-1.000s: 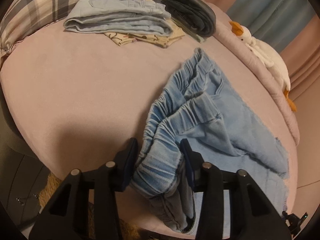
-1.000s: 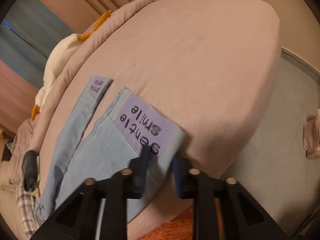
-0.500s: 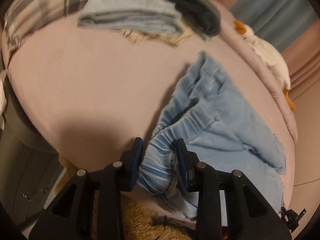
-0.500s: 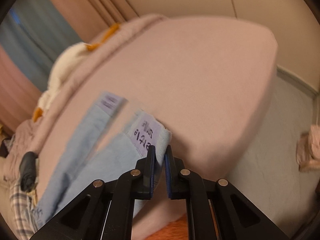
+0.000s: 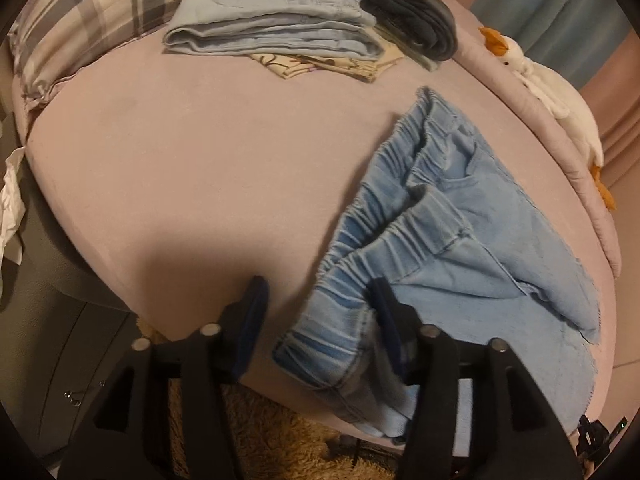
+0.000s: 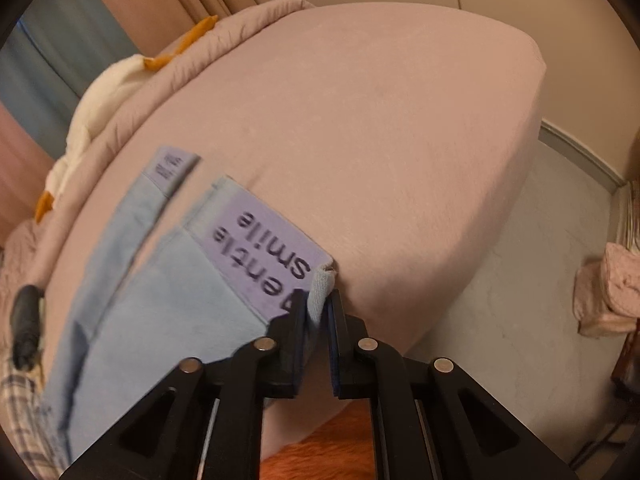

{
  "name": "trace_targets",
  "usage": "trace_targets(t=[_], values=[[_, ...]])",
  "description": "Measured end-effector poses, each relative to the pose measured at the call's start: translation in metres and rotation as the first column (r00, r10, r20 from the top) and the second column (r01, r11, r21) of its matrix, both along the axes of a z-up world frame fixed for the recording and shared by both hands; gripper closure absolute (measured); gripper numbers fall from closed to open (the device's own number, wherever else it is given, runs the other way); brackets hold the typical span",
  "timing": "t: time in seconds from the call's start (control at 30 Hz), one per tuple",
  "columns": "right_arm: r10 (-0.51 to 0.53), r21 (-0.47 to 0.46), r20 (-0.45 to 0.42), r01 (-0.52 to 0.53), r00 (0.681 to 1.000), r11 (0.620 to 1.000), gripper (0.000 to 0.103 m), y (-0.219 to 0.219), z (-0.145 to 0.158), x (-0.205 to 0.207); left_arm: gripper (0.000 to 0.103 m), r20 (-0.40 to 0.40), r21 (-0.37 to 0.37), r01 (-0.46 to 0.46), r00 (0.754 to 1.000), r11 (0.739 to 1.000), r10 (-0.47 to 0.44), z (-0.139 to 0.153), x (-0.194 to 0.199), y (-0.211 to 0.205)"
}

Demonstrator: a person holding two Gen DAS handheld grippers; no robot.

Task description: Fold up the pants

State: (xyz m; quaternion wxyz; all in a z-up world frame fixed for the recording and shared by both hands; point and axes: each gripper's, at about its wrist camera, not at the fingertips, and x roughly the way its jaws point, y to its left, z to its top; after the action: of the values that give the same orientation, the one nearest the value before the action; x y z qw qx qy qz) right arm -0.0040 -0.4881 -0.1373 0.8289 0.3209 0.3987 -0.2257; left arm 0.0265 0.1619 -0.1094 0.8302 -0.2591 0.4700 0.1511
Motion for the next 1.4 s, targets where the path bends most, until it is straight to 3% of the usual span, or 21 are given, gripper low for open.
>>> trace_targets(t=[0.27,0.53,1.4], values=[[0.021,-0.017,-0.011,-0.021,1.0,1.0,0.096,-0.002,0.0,0.006,0.036,0.002,0.083,-0.003,1.0,0.997,0.003,-0.007,0.004,-0.007],[0.003,-0.075,-0.054,-0.007,0.999,0.997,0.096,0.008,0.003,0.011,0.036,0.011,0.064,-0.002,1.0,0.998,0.001,-0.008,0.006,-0.004],[-0.017,-0.138,-0.089,0.005,0.996,0.99,0.095,0.011,0.005,0.016,0.033,0.0,0.098,0.012,1.0,0.995,-0.012,-0.008,0.007,-0.009]])
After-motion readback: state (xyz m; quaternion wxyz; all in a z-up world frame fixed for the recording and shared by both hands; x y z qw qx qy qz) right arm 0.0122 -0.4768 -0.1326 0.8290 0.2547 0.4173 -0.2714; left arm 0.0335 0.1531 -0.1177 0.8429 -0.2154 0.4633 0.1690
